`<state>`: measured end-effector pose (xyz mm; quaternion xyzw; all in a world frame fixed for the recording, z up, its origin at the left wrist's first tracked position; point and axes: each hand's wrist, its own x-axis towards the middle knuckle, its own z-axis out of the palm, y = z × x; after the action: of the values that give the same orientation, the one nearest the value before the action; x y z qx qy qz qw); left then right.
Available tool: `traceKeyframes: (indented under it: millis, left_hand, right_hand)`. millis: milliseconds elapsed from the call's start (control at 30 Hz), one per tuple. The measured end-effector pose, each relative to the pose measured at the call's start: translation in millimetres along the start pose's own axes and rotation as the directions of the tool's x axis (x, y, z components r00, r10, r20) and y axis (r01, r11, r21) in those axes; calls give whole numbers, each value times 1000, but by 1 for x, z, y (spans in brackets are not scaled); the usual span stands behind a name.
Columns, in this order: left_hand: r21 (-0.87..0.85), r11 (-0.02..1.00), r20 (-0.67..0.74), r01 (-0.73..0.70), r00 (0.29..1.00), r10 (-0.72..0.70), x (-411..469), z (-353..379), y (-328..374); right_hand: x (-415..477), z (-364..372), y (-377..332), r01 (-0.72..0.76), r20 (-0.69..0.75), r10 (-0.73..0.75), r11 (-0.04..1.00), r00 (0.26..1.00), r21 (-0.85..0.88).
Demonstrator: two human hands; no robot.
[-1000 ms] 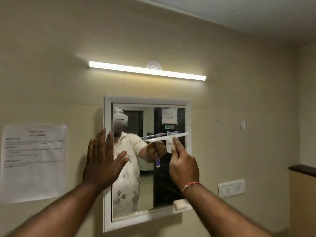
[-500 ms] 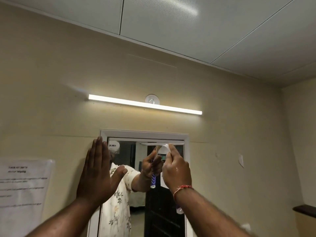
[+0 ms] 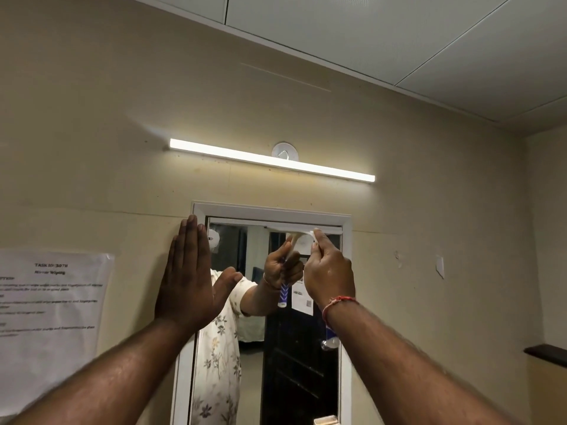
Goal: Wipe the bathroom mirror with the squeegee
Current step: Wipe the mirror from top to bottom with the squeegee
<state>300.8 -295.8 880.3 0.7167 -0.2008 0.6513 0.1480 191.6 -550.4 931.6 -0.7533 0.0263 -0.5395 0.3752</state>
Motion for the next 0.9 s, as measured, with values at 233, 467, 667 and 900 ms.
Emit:
traceKeyframes:
  millis: [233,467,667,900]
  left_hand:
    - [-25,1000,13,0,1000,0,-7,-4,2]
    - [-33,999,-12,15,1000,-16,-27,2,1]
    - [-36,999,27,14,1000,-13,-66,3,4]
    - [-12,999,73,34,997,-33,-122,7,9]
  right_hand:
    - [-14,1,13,-48,14,48,999,999,3]
    - [-57,-1,40,-122,84,122,993,989,-11]
    - [-114,-2,73,-189,154,200,978,968,-85]
    - [-180,3,115,-233,153,258,959,954,-160]
